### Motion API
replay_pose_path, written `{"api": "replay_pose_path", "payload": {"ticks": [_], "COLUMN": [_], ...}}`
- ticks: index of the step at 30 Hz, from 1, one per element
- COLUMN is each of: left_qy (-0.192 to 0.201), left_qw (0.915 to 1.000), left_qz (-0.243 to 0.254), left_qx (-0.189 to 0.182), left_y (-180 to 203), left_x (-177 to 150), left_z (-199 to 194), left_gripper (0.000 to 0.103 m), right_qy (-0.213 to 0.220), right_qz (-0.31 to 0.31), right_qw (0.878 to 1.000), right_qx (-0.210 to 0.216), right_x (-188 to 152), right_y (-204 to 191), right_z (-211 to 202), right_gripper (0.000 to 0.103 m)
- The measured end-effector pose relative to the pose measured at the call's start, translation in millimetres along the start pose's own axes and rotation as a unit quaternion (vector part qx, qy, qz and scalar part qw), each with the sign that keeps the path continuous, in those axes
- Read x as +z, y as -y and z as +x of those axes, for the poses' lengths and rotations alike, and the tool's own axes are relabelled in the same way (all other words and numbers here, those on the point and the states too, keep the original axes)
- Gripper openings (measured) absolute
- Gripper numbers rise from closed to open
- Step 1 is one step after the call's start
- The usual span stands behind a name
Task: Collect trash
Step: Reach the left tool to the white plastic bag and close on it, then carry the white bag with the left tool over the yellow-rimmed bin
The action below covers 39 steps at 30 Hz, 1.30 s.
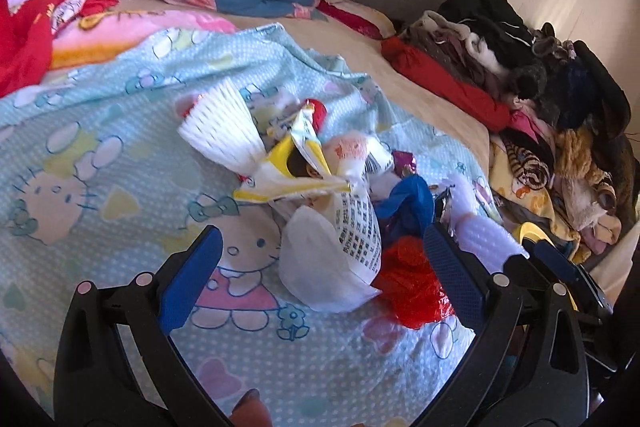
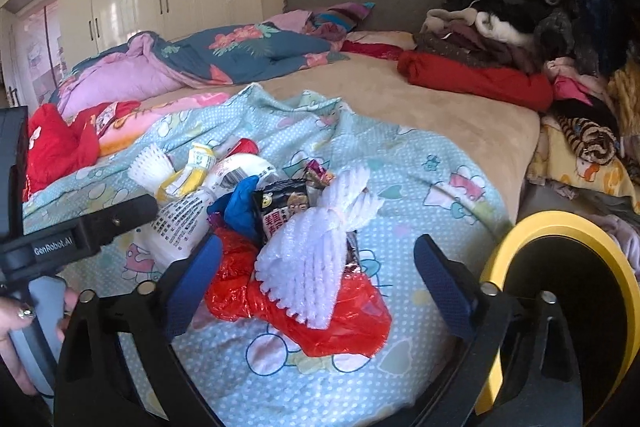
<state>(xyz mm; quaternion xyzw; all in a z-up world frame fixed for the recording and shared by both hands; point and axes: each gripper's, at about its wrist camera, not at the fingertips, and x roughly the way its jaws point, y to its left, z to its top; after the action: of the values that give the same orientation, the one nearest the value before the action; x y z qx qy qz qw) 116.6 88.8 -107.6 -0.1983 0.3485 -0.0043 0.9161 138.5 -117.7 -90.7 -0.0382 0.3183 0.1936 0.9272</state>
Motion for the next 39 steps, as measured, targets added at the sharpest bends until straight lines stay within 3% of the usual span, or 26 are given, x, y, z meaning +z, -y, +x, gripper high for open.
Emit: {"api": "replay_pose_path", "payload": {"ticks": [5,7,13,17,23,29,39], "left_qy": [-0.016,-0.021,-0.021,-0.018,-0.027,0.007,0.048], "left_qw": [0.9997,0.9993,0.9989,0.9990,0.9989,0.9986,0.9948], "left_qz": [-0.017,-0.024,-0.029,-0.031,-0.019,-0.008,-0.004], "left_qx": [-0.011,-0.017,-0.029,-0.025,-0.032,-0.052,-0.089], "left_y": [-3.4,-4.0,-1.2,2.5,7.9,19.7,36.2], "left_x": [-3.7,-5.1,-7.0,-9.8,-10.3,-3.4,13.9], "left_z": [12.0,15.9,17.2,12.8,6.9,-20.6,-57.7], "left_gripper": [0.092,0.092,0.065,0.037,0.030,0.022,0.020], "right_qy": [-0.029,-0.040,-0.033,0.000,0.033,0.049,0.070], "right_qz": [-0.002,0.005,0.030,0.034,0.039,0.053,0.061], "right_qw": [1.000,0.999,0.999,0.999,0.998,0.997,0.995], "right_qx": [0.003,0.014,0.030,0.034,0.036,0.034,0.032], "right_x": [-3.6,-4.4,-6.3,-5.7,-7.3,-6.5,-3.9], "right_y": [-2.9,-0.1,9.2,11.0,15.0,22.7,28.5], "right_z": [12.6,17.2,14.5,-0.5,-21.6,-37.2,-57.1], "right_gripper": [0.070,0.046,0.015,0.015,0.015,0.015,0.015]}}
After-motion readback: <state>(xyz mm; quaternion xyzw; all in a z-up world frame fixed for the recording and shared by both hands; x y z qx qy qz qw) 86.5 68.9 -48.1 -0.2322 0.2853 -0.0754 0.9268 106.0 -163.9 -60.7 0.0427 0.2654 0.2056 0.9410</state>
